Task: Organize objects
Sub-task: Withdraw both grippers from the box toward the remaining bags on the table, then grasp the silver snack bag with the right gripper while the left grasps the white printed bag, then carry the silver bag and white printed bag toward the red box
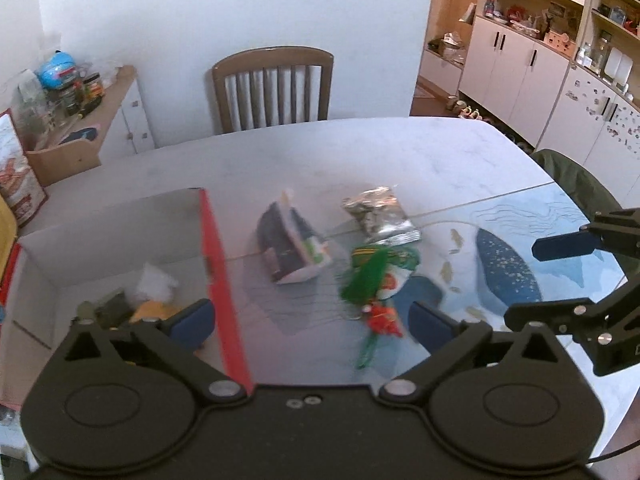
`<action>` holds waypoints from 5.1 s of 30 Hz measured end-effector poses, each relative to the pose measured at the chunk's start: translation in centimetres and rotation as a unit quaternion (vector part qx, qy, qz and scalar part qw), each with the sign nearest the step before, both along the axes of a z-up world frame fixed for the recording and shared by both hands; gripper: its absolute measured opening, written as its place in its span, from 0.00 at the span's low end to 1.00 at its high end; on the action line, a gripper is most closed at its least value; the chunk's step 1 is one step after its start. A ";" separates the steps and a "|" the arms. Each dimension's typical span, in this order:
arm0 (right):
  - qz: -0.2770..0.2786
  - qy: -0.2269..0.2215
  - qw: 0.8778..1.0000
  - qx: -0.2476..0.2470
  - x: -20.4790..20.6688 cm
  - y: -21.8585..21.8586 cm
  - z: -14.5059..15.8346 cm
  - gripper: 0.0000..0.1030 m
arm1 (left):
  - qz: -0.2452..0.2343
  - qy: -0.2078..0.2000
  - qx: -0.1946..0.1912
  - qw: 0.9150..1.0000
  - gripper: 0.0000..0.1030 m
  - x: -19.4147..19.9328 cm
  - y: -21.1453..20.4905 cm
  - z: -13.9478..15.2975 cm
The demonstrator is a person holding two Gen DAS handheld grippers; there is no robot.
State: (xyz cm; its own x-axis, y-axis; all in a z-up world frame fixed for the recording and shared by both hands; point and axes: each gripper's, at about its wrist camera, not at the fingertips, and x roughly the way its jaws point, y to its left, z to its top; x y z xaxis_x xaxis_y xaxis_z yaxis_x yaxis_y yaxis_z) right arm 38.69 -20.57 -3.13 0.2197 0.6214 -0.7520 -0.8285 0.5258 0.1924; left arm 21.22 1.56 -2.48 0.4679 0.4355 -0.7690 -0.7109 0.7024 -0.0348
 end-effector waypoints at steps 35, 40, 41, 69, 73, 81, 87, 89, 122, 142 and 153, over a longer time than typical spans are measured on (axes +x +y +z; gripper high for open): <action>-0.076 0.031 0.995 -0.049 17.7 7.6 -10.5 0.80 | 0.108 0.112 0.013 0.988 0.99 12.4 11.0 -9.9; -0.073 0.043 0.994 -0.062 18.6 9.6 -12.1 0.80 | 0.114 0.118 0.001 0.986 0.97 12.6 11.4 -10.8; -0.072 0.047 0.994 -0.062 18.7 9.9 -12.4 0.80 | 0.115 0.119 -0.003 0.986 0.95 12.6 11.6 -11.0; -0.087 0.060 0.992 -0.073 18.5 11.4 -14.2 0.49 | 0.128 0.091 -0.065 0.985 0.46 12.0 11.7 -10.6; -0.092 0.061 0.992 -0.064 18.2 10.6 -13.2 0.47 | 0.125 0.082 -0.063 0.987 0.46 11.7 11.0 -9.7; -0.083 0.053 0.994 -0.050 16.6 8.6 -9.8 0.47 | 0.112 0.065 -0.065 0.989 0.46 11.0 9.5 -6.9; -0.072 0.048 0.995 -0.046 14.8 7.2 -6.9 0.47 | 0.092 0.052 -0.061 0.993 0.46 10.1 7.8 -4.3; -0.068 0.045 0.996 -0.041 14.1 6.8 -6.0 0.47 | 0.086 0.042 -0.067 0.993 0.46 9.6 7.4 -3.6; 0.013 0.038 0.999 0.010 -1.8 10.7 3.4 0.47 | 0.100 -0.033 -0.100 0.989 0.47 -8.3 5.8 2.4; 0.030 0.022 0.999 -0.032 -6.6 23.6 1.6 0.47 | 0.156 -0.004 -0.080 0.985 0.47 -16.5 14.2 1.3; 0.014 0.025 0.998 -0.061 -4.7 29.3 -2.1 0.47 | 0.157 0.040 -0.097 0.982 0.47 -16.8 18.5 -2.2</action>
